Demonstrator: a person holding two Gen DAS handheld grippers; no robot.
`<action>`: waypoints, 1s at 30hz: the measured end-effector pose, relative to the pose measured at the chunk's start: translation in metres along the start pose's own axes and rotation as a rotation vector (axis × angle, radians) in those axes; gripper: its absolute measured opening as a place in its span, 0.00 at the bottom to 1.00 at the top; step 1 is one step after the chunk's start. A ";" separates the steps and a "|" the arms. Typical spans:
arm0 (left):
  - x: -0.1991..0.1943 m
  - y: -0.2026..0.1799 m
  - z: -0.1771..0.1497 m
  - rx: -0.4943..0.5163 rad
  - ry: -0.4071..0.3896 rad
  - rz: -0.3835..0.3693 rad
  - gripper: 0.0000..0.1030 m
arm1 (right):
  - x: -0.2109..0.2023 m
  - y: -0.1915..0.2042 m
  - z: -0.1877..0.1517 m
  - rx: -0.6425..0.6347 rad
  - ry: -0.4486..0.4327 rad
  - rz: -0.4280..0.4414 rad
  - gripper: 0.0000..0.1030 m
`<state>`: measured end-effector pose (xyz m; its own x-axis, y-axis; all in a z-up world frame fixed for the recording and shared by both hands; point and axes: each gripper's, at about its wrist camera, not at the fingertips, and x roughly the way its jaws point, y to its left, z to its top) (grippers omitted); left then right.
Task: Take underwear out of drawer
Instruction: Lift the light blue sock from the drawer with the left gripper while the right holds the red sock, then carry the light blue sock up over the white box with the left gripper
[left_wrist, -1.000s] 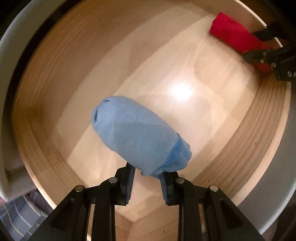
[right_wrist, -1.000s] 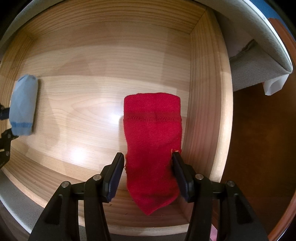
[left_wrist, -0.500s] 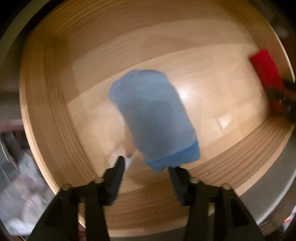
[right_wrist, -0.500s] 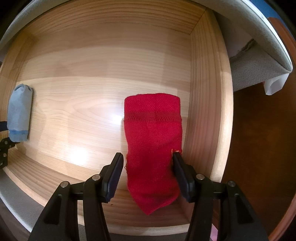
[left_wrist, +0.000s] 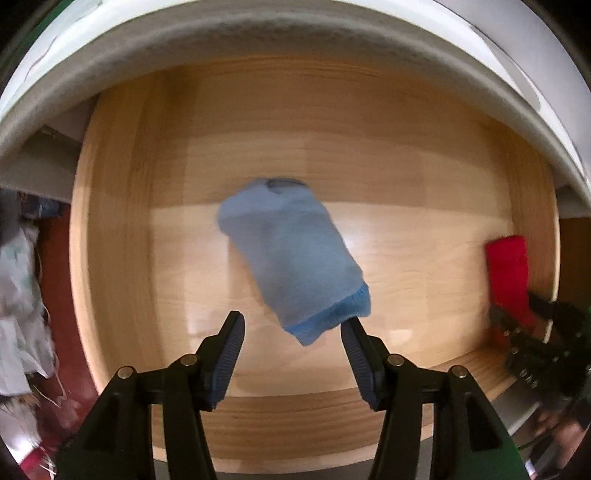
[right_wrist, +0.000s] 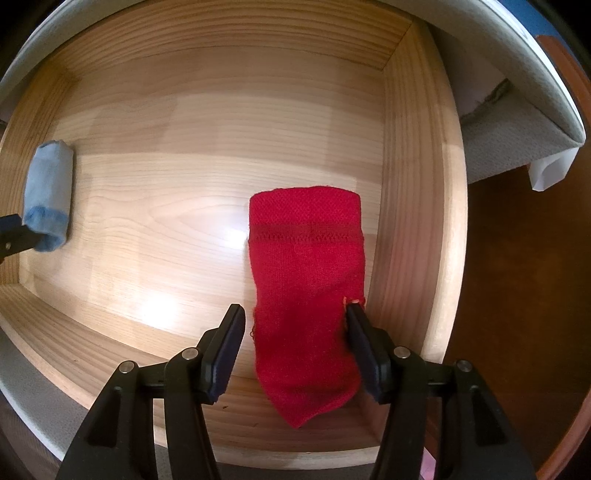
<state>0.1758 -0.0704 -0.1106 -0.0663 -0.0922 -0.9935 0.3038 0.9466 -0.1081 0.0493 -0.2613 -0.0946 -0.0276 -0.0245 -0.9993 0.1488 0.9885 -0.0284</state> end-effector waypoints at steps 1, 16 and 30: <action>0.001 0.002 0.001 -0.001 0.010 -0.013 0.54 | -0.001 -0.001 0.000 0.000 0.000 0.000 0.52; 0.011 0.032 -0.002 -0.186 -0.038 -0.041 0.59 | -0.004 -0.003 0.000 0.004 -0.001 0.003 0.53; 0.039 0.027 -0.003 -0.124 -0.041 0.061 0.49 | -0.003 -0.004 0.000 0.001 -0.001 0.003 0.53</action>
<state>0.1786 -0.0475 -0.1519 -0.0121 -0.0437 -0.9990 0.1857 0.9816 -0.0452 0.0485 -0.2654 -0.0913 -0.0261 -0.0218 -0.9994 0.1498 0.9884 -0.0255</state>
